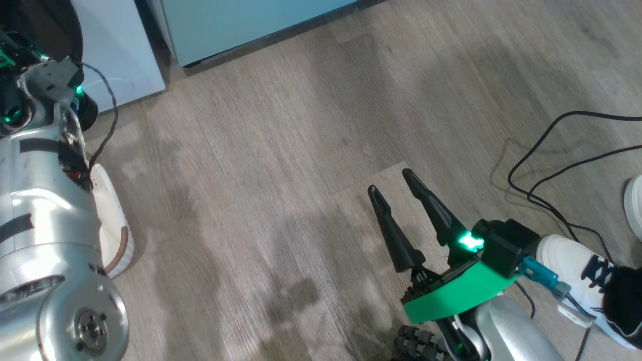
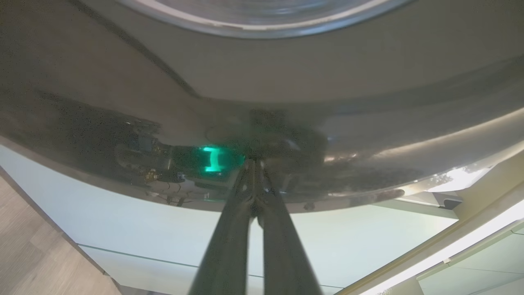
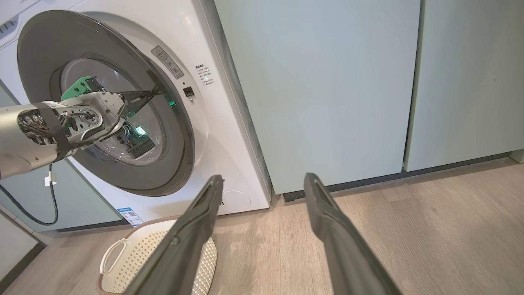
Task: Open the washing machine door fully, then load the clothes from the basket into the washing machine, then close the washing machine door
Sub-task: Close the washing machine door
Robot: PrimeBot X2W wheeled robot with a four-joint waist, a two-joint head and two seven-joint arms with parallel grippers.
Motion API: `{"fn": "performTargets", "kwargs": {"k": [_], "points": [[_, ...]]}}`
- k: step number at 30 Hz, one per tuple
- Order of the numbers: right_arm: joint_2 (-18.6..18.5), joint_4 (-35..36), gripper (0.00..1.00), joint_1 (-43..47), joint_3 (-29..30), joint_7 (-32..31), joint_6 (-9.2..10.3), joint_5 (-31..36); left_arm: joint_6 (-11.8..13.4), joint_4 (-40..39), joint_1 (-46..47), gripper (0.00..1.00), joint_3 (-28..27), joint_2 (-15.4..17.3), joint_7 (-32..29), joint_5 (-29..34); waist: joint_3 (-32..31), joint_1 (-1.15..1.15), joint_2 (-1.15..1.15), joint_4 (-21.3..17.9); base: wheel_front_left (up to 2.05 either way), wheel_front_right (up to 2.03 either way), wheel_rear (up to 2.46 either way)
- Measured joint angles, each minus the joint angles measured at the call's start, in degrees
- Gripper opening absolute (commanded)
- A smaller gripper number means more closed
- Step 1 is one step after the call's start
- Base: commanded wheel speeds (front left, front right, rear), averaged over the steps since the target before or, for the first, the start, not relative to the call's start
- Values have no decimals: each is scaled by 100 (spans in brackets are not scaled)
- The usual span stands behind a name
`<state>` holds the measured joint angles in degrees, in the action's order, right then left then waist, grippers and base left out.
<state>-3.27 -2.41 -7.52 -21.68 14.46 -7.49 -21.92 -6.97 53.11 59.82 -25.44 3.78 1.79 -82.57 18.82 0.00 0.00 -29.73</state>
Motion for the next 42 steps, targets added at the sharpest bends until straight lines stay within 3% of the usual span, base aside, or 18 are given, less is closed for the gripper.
{"fn": "performTargets", "kwargs": {"k": [9, 17, 22, 27, 30, 31, 35, 36, 40, 42], "points": [[3, 24, 100, 0, 89, 0, 0, -34, 0, -9, -124, 0, 153, -1, -96, -41, -128, 0, 0, 73, 0, 0, 0], [3, -80, 100, 3, 171, 0, 0, 30, 0, -371, -1203, 0, 590, -154, -606, -122, -535, 0, 0, 288, 0, 0, 0], [3, -244, 100, 26, 280, 0, 0, 116, 0, -840, -2147, 0, 1426, -196, -945, 44, -911, 0, 0, 533, 0, 0, 0], [3, -337, 100, 157, 532, 0, 0, 177, 0, -1655, -3114, 0, 2740, -170, -991, 817, -1290, 0, 0, 848, 0, 0, 0], [3, -392, 100, 303, 684, 0, 0, 250, -3, -2105, -3659, 0, 3675, 102, -761, 1494, -1483, 0, 0, 1077, 0, 0, 0], [3, -407, 100, 370, 781, 0, 0, 293, -44, -2358, -3941, 0, 4297, 469, -406, 2034, -1593, 0, 0, 1245, 0, 0, 0], [3, -417, 100, 378, 945, 0, 0, 342, -44, -2539, -4236, 0, 4945, 896, 192, 2502, -1760, 0, 0, 1483, 0, 0, 0], [3, -409, 100, 415, 1044, 0, 0, 380, -44, -2593, -4381, 0, 5274, 1079, 599, 2765, -1872, 0, 0, 1639, 0, 0, 0], [4, -403, 100, 622, 1110, 0, 0, 385, -38, -2496, -4567, 0, 5468, 1344, 1176, 3476, -2082, -1, 0, 1933, 0, 0, 0], [4, -398, 100, 693, 1122, 0, 0, 403, 102, -2539, -4657, 0, 5372, 1381, 1241, 3851, -2177, -1, 0, 2080, 0, 0, 0]]}}
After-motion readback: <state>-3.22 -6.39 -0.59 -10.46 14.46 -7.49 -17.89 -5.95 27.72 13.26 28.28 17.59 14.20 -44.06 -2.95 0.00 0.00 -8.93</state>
